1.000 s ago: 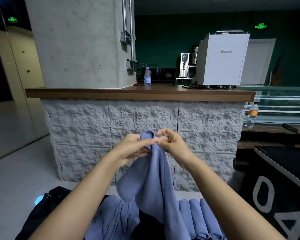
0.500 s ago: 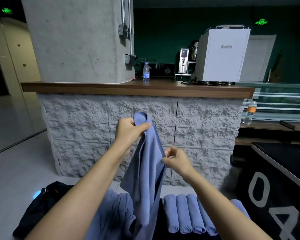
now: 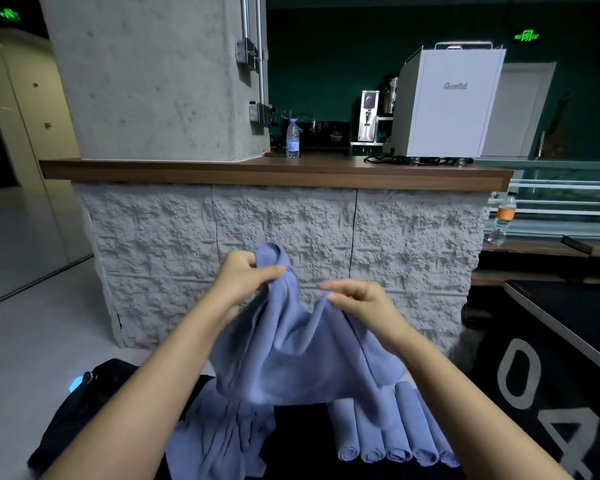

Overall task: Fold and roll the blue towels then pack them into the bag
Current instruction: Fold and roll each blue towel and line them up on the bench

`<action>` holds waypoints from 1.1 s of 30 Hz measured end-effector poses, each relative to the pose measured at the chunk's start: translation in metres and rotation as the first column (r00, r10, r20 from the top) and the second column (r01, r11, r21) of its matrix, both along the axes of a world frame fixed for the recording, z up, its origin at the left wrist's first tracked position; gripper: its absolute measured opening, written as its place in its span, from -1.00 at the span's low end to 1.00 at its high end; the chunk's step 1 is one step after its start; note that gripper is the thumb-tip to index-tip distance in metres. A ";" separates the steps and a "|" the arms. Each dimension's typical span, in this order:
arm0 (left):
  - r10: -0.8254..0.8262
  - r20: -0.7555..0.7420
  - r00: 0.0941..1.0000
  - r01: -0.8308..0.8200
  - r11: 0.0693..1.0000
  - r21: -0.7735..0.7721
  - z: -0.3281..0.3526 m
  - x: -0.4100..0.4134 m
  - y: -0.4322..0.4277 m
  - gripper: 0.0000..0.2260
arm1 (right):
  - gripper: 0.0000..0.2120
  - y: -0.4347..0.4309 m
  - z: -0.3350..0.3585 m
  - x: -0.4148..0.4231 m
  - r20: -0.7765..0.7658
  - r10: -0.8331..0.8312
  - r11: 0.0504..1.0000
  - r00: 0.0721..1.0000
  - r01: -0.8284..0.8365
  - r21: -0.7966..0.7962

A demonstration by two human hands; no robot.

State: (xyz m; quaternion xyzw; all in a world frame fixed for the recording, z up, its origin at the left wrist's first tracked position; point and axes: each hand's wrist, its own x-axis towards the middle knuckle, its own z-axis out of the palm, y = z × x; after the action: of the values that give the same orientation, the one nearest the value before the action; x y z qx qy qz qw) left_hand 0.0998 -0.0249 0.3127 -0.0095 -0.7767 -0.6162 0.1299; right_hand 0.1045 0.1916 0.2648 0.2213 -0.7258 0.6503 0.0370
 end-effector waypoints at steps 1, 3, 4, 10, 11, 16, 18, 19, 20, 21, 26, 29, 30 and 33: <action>-0.048 0.029 0.998 0.048 0.999 0.002 -0.006 0.002 0.010 -0.89 | -0.84 -0.008 0.008 0.000 -0.030 -0.009 1.000 1.000 0.008 -0.010; -0.151 0.061 0.987 0.145 0.985 0.093 -0.018 0.005 0.026 -0.91 | -0.89 -0.021 0.017 -0.002 -0.102 -0.069 0.997 0.992 0.066 -0.033; -0.192 0.055 0.980 0.182 0.972 0.147 -0.024 0.007 0.032 -0.86 | -0.90 -0.025 0.019 -0.003 -0.147 -0.102 0.994 0.984 0.098 -0.038; -0.123 -0.060 0.991 0.132 0.974 0.182 -0.039 0.012 0.043 -0.92 | -0.89 -0.021 0.007 -0.008 -0.213 -0.184 0.982 0.959 0.191 0.009; -0.098 -0.065 0.993 0.108 0.977 0.185 -0.038 0.012 0.043 -0.93 | -0.85 -0.017 0.002 -0.010 -0.215 -0.206 0.974 0.955 0.220 0.046; -0.009 -0.059 0.998 0.021 0.976 0.216 -0.032 0.004 0.032 -0.71 | -0.72 0.018 -0.027 -0.016 -0.172 -0.266 0.937 0.949 0.296 0.185; 0.033 -0.053 0.998 -0.021 0.975 0.220 -0.029 0.001 0.023 -0.68 | -0.67 0.033 -0.036 -0.015 -0.156 -0.284 0.912 0.946 0.317 0.260; 0.055 -0.051 0.997 -0.042 0.974 0.222 -0.027 0.000 0.019 -0.73 | -0.62 0.042 -0.041 -0.016 -0.156 -0.285 0.902 0.946 0.320 0.290; 0.080 -0.045 0.996 -0.068 0.973 0.221 -0.025 -0.001 0.014 -0.81 | -0.56 0.049 -0.043 -0.013 -0.151 -0.290 0.891 0.945 0.324 0.316; 0.101 -0.041 0.994 -0.089 0.972 0.217 -0.024 -0.003 0.008 -0.84 | -0.56 0.056 -0.045 -0.012 -0.135 -0.278 0.897 0.951 0.307 0.318; 0.139 0.010 0.990 -0.139 0.985 0.099 -0.025 -0.015 -0.014 -0.89 | -0.76 0.063 -0.026 0.012 -0.033 -0.063 0.990 0.997 0.066 0.121; 0.144 0.040 0.989 -0.145 0.988 0.043 -0.030 -0.021 -0.015 -0.84 | -0.71 0.050 -0.007 0.020 -0.047 0.036 0.998 0.998 -0.033 0.051; 0.126 0.050 0.991 -0.128 0.991 0.035 -0.032 -0.023 -0.013 -0.86 | -0.76 0.045 0.001 0.024 -0.019 0.053 0.998 0.998 -0.052 0.042; 0.059 0.085 0.995 -0.063 0.997 0.042 -0.039 -0.023 -0.009 -0.94 | -0.78 0.038 0.017 0.033 0.113 0.229 0.973 0.967 -0.222 -0.071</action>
State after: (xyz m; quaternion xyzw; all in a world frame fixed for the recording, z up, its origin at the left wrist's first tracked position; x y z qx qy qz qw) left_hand 0.0769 -0.0335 0.2735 0.0431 -0.7674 -0.6291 0.1162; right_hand 0.1371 0.2300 0.2822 0.2616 -0.6777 0.6832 -0.0743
